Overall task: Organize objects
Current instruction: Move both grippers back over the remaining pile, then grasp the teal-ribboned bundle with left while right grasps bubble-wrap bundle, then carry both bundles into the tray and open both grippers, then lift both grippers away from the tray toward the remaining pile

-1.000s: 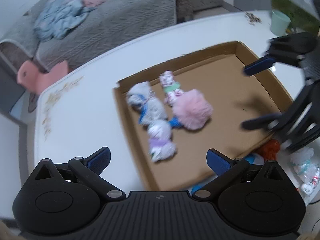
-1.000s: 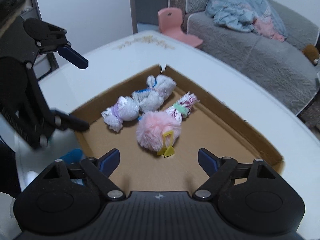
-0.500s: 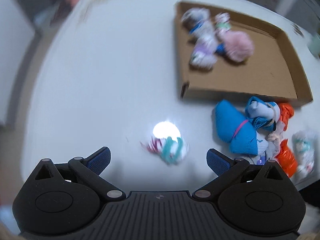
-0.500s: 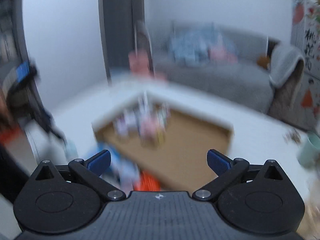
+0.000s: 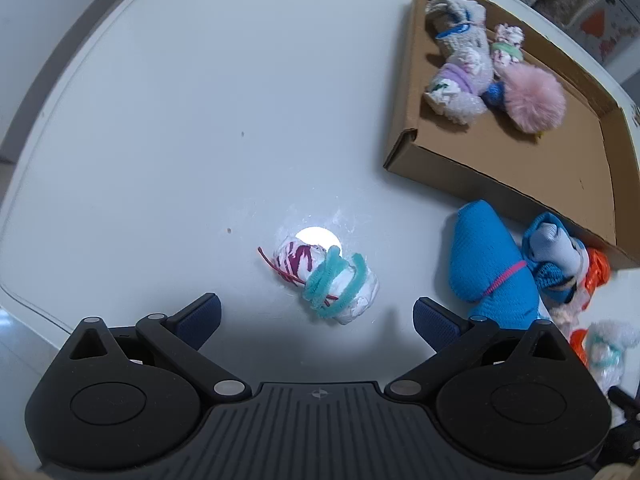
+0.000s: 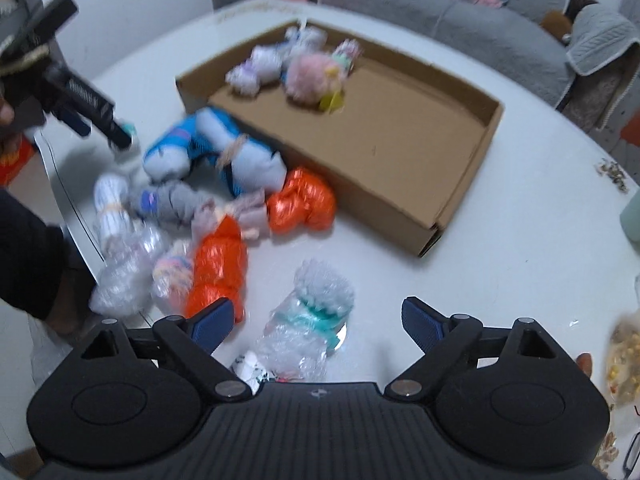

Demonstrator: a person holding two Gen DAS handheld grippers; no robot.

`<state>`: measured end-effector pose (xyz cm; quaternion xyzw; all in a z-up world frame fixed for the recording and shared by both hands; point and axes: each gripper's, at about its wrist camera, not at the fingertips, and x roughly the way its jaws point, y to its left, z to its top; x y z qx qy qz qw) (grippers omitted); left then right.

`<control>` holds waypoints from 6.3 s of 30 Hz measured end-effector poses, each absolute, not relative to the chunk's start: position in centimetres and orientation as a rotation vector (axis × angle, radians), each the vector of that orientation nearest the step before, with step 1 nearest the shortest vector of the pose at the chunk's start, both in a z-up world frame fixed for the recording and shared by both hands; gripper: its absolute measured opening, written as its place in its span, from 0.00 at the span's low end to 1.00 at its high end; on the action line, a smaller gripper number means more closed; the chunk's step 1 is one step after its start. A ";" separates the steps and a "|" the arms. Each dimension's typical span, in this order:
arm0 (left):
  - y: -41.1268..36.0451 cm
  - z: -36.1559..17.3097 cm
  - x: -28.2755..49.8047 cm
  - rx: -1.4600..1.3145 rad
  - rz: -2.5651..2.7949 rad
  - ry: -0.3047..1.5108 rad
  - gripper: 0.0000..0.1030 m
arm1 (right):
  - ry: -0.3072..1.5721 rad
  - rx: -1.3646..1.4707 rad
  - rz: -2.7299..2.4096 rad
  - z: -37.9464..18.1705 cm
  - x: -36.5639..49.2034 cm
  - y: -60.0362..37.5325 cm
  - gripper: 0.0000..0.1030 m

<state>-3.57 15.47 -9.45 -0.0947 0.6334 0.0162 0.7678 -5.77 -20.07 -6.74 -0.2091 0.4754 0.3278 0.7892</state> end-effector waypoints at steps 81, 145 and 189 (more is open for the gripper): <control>4.4 -7.5 6.2 0.421 -0.476 1.187 0.50 | 0.910 -0.463 1.066 -6.0 6.2 -7.3 0.36; 3.8 -3.3 5.3 0.531 -0.490 1.157 0.99 | 0.889 -0.517 1.068 -4.2 5.2 -7.7 0.73; 3.4 -9.9 -12.5 0.898 -0.909 1.060 0.85 | 0.974 -0.819 1.134 -10.1 -7.4 -19.1 0.49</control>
